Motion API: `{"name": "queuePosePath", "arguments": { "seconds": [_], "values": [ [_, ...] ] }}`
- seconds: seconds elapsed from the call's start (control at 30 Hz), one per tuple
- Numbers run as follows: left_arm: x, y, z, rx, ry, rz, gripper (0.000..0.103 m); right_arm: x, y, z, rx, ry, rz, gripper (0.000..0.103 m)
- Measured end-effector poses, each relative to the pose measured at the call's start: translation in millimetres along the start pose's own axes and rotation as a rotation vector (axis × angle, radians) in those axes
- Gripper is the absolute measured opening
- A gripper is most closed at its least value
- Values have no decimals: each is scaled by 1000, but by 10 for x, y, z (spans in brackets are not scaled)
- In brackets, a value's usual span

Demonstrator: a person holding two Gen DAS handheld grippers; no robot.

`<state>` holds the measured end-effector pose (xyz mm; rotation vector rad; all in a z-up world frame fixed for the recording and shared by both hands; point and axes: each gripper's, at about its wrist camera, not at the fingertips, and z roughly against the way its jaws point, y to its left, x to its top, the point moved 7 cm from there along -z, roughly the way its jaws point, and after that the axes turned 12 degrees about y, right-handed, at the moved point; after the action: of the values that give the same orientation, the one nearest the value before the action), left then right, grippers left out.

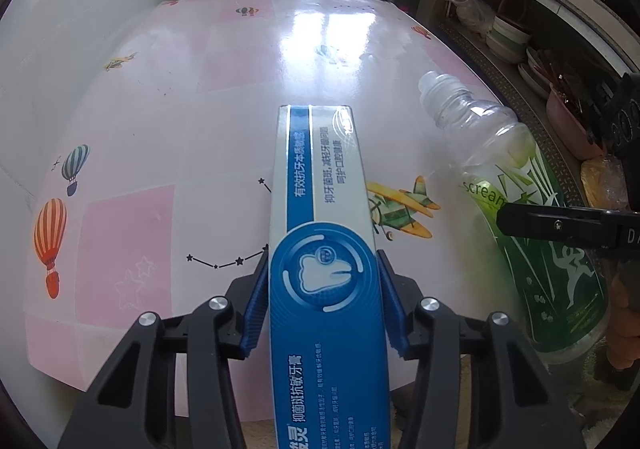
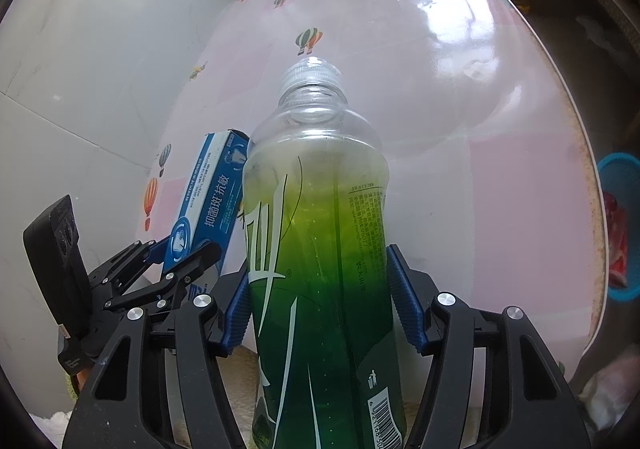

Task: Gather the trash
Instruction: 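Carry the bottle and toothpaste box to the blue wastebasket and open both tools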

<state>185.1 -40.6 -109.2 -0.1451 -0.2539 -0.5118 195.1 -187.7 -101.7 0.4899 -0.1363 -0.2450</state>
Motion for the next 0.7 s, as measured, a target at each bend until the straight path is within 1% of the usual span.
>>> {"name": "queuePosePath", "arguments": {
  "seconds": [0.2, 0.33, 0.47, 0.63, 0.7],
  "values": [
    [-1, 1, 0, -4, -8, 4, 47, 1, -21, -6, 23, -3, -8, 55],
    [-8, 22, 17, -8, -20, 10, 46, 3, -57, 14, 55, -10, -24, 54],
    [-10, 68, 82, -23, -47, 29, 46, -3, -78, 33, 98, -11, -48, 54],
    [-7, 126, 212, -54, -82, 53, 46, -57, -97, 75, 112, -25, -66, 54],
    [4, 130, 271, -56, -94, 55, 46, -80, -103, 109, 121, -35, -71, 54]
  ]
}}
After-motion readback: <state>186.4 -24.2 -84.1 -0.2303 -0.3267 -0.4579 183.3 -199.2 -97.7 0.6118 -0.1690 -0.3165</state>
